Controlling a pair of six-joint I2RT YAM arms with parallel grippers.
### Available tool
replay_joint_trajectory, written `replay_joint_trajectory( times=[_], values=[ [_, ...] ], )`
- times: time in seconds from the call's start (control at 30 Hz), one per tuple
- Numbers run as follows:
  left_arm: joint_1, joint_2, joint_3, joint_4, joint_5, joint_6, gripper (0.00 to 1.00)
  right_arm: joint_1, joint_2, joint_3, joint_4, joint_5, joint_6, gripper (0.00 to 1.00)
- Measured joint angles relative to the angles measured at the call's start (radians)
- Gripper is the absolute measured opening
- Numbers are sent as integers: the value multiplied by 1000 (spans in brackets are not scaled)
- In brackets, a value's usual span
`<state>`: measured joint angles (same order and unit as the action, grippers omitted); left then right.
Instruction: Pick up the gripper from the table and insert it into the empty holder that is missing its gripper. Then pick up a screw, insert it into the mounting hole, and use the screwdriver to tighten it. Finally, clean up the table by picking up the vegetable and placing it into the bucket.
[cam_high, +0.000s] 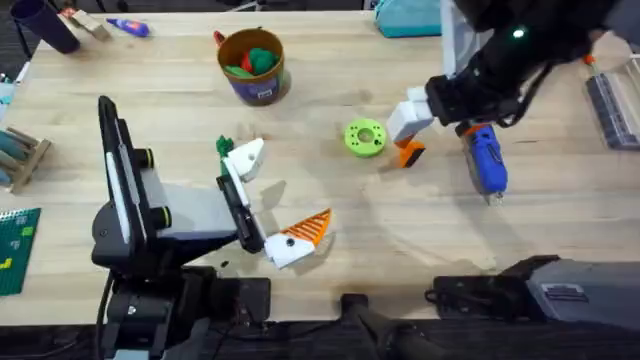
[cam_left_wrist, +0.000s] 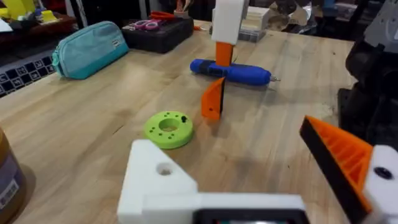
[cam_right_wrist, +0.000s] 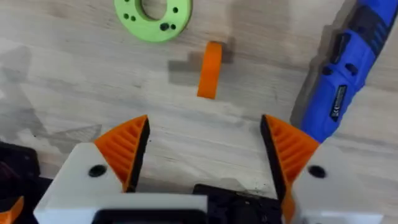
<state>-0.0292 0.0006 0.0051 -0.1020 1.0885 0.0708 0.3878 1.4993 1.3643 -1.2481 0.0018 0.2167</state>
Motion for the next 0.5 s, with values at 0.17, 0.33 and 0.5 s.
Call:
replay_joint_trajectory(
  times=[0.17,0.33,0.5],
  values=[
    [0,0,0,0,0,0,986,0,-78,-7,1,1,12,985],
    [0,0,0,0,0,0,986,0,-81,-76,72,1,13,985],
    [0,0,0,0,0,0,986,0,-38,-111,90,1,15,985]
  ],
)
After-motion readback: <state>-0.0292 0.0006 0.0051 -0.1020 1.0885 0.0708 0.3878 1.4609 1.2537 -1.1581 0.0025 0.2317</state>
